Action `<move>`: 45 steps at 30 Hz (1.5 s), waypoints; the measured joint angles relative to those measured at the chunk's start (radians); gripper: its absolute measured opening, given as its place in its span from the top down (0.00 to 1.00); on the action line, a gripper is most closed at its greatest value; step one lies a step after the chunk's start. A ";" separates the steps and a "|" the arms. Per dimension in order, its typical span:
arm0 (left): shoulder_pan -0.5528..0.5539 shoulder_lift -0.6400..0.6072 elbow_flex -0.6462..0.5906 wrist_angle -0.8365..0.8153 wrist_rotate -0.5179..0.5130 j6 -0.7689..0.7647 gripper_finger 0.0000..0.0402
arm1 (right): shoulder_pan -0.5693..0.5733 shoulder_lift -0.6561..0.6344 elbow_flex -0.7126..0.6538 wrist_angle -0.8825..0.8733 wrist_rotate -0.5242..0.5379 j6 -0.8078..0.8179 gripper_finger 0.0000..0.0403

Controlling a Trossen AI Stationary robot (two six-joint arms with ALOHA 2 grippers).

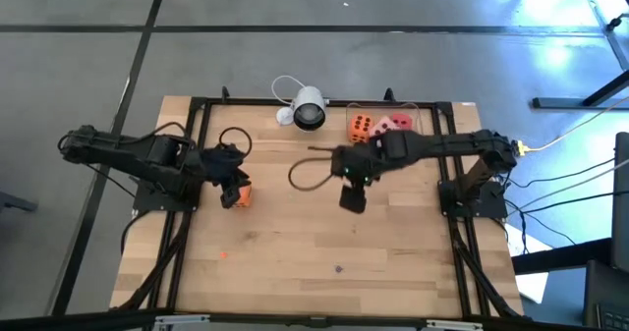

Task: Pick & Place Dice
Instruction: Put the small blue dice into the transparent container

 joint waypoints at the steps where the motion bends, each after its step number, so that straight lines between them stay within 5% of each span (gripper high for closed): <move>1: 0.003 0.000 0.000 0.000 0.000 0.004 0.78 | 0.020 0.003 0.000 0.004 0.000 0.010 0.41; 16: 0.022 0.000 0.000 -0.035 0.000 0.029 0.68 | 0.310 0.183 0.000 0.122 -0.025 0.345 0.37; 23: 0.022 0.000 0.000 -0.058 0.000 0.029 0.68 | 0.425 0.248 0.000 0.176 0.054 0.428 0.37; 33: 0.022 0.000 0.000 -0.058 0.020 -0.012 0.68 | 0.487 0.411 0.000 0.298 0.037 0.574 0.37; 45: 0.022 0.000 0.000 -0.058 0.050 -0.026 0.68 | 0.488 0.430 0.000 0.327 0.056 0.683 0.49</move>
